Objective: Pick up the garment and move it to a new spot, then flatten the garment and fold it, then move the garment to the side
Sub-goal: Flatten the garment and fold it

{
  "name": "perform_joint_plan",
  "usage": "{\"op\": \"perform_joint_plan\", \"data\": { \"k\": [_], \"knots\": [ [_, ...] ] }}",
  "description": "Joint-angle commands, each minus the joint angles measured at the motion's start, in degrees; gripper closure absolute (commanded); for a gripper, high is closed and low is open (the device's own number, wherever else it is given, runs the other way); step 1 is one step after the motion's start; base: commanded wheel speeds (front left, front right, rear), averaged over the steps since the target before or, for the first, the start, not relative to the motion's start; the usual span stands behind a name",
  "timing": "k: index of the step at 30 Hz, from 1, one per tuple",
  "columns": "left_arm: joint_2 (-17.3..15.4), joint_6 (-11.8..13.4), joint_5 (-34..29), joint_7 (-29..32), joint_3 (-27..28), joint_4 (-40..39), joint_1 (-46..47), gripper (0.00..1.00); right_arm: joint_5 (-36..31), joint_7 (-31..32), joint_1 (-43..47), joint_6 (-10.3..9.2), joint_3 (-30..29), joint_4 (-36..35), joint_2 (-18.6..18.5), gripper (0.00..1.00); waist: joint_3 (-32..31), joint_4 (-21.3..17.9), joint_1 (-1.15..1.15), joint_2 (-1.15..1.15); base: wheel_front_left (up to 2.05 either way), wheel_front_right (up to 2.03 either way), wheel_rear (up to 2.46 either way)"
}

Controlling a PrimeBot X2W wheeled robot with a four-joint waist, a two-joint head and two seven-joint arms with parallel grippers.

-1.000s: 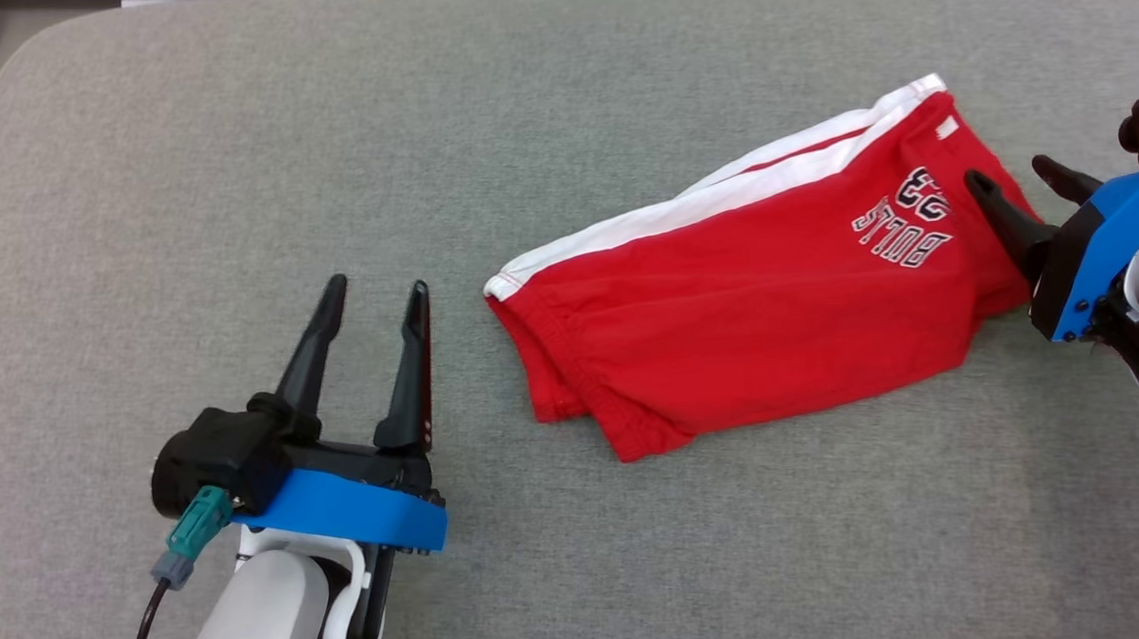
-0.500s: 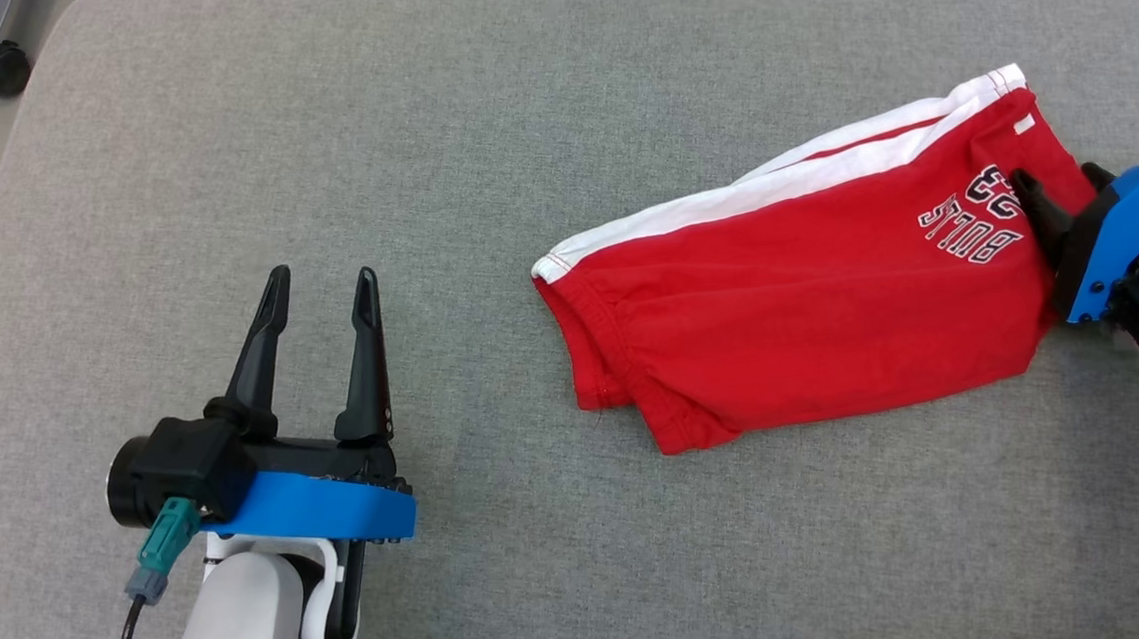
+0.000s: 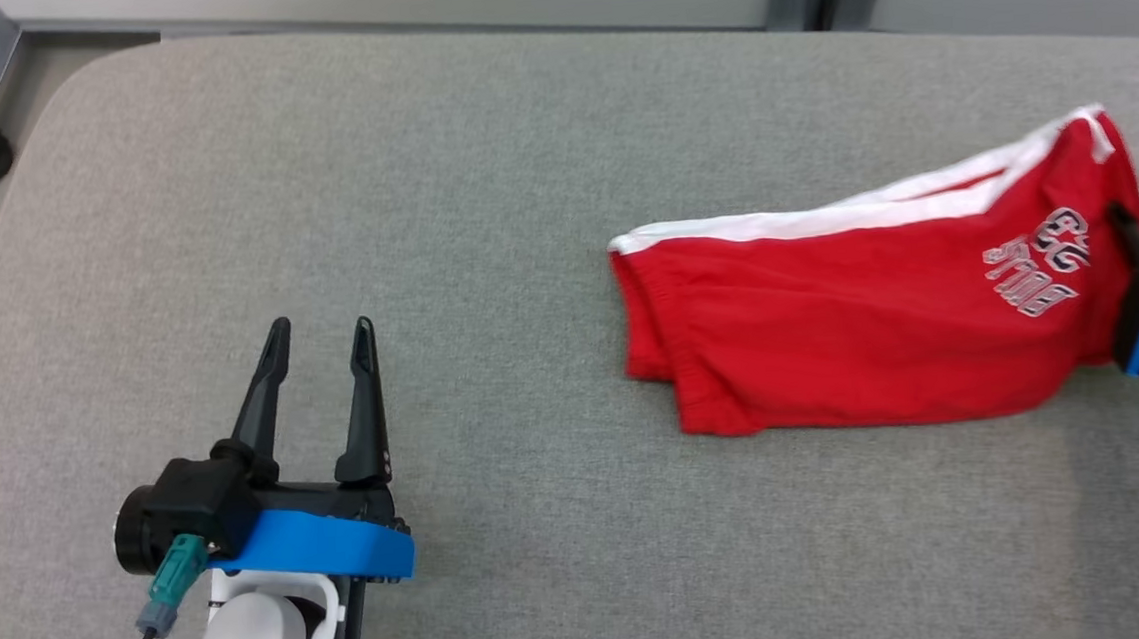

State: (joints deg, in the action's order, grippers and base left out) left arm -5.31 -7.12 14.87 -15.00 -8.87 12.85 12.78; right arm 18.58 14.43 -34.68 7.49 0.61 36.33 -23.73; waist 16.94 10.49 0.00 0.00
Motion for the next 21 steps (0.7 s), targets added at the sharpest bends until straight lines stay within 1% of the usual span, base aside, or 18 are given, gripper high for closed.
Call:
{"op": "perform_joint_plan", "data": {
  "k": [1, 6, 11, 14, 17, 21],
  "knots": [
    [-0.2, -0.5, -0.4, -0.2, -0.3, 0.0, -0.5, 0.00, -1.3, 0.1, 1.2, 0.01, -1.0, -0.6, -1.0, 1.00, -1.4, -1.3, 0.00, 0.00, 0.00, 0.00, 0.00],
    [-0.9, -0.5, -0.3, -0.2, -2.5, 0.1, -1.1, 0.00, -7.1, 2.7, 5.0, 0.01, -7.1, -5.7, -0.5, 1.00, -3.5, -2.4, 0.00, 0.00, 0.00, 0.00, 0.00],
    [-1.4, -0.5, 0.0, -0.2, -4.5, 0.8, -0.8, 0.00, -11.2, 7.7, 7.1, 0.01, -9.5, -11.1, 3.0, 1.00, -4.8, -2.7, 0.00, 0.00, 0.00, 0.00, 0.00],
    [-1.7, -0.5, 0.2, -0.2, -5.0, 1.1, -0.4, 0.00, -12.3, 10.6, 6.9, 0.01, -8.2, -14.3, 6.2, 1.00, -5.2, -2.9, 0.00, 0.00, 0.00, 0.00, 0.00],
    [-1.9, -0.5, 0.5, -0.2, -5.4, 1.3, -0.1, 0.00, -13.3, 12.8, 5.1, 0.01, -4.8, -16.7, 10.2, 1.00, -5.5, -2.9, 0.00, 0.00, 0.00, 0.00, 0.00],
    [-1.8, -0.5, 0.7, -0.2, -6.0, 1.4, 0.2, 0.00, -13.8, 15.2, 3.4, 0.01, 0.5, -16.6, 14.8, 1.00, -5.7, -2.1, 0.00, 0.00, 0.00, 0.00, 0.00]
  ]
}}
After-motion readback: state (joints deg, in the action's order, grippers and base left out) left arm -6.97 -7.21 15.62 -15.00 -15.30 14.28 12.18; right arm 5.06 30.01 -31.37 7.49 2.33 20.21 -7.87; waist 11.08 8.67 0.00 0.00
